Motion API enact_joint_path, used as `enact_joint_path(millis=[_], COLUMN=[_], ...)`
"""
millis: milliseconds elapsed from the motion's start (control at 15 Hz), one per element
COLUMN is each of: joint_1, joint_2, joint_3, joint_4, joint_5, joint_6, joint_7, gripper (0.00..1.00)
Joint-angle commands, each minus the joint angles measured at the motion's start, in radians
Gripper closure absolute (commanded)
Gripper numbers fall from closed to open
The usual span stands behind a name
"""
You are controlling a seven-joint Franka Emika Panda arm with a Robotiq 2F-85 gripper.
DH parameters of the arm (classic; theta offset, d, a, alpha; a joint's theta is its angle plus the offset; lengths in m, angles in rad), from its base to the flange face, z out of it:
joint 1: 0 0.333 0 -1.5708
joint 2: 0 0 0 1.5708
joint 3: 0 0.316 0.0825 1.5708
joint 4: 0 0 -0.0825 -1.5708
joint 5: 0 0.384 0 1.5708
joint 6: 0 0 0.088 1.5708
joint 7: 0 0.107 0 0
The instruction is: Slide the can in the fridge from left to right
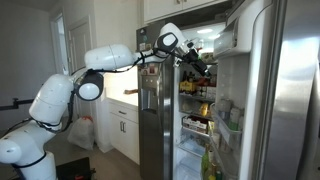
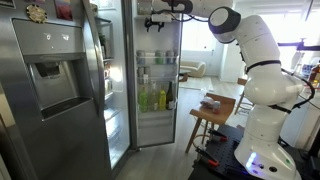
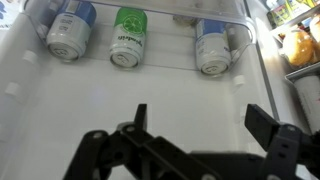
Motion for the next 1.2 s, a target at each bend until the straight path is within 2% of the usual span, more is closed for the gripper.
enact_joint_path(millis=[0, 333, 400, 667, 1133], joint_1=[0.032, 0.101, 0.108, 0.126, 0.112], joint_2=[-0.059, -0.137, -0.058, -0.102, -0.103], joint_3=[0.030, 0.071, 0.067, 0.072, 0.072], joint_4=[-0.093, -0.231, -0.117, -0.180, -0.185], joint_5=[-0.005, -0.025, -0.013, -0.021, -0.021], joint_6=[0.028, 0.064, 0.038, 0.041, 0.045], joint_7=[0.017, 0.081, 0.036, 0.064, 0.064], gripper=[0.00, 0.00, 0.00, 0.00, 0.00])
